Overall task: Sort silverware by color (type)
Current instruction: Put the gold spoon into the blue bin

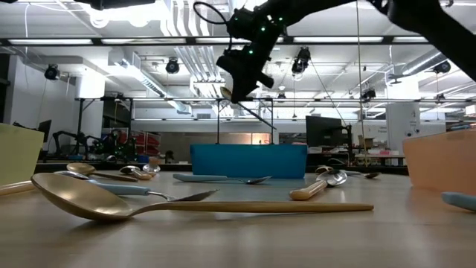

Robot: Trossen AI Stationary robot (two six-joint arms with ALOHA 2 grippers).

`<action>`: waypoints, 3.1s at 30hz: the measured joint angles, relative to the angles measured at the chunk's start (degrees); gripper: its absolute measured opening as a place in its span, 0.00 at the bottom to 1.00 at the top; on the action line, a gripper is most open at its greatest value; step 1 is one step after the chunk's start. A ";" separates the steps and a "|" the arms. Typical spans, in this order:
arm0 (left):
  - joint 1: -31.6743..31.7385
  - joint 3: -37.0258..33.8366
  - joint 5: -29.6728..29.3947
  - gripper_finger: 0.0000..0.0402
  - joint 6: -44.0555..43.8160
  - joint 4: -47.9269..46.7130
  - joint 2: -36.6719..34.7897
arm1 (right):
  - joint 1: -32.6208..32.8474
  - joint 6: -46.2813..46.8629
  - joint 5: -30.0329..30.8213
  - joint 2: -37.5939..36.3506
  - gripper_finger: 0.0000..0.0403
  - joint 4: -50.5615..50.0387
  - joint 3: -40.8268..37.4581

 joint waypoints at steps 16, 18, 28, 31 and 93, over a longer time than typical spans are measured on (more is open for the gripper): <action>0.07 0.00 0.00 0.00 0.02 -0.04 0.00 | -2.55 -12.87 -1.32 9.35 0.02 -6.68 7.81; 0.07 0.00 -0.02 0.00 0.02 -0.02 0.00 | -2.65 -13.23 -1.32 9.79 0.02 -7.06 7.82; 0.07 -0.02 -0.02 0.00 0.04 -0.02 0.00 | -2.92 -13.31 -3.07 10.19 0.02 -7.00 7.32; 0.07 0.00 -0.02 0.00 0.04 -0.02 0.00 | -2.95 -13.20 -3.06 10.19 0.02 -6.97 6.98; 0.07 -0.01 -0.04 0.00 0.26 -0.03 0.00 | -2.12 -15.33 -3.04 10.19 0.03 1.33 -7.48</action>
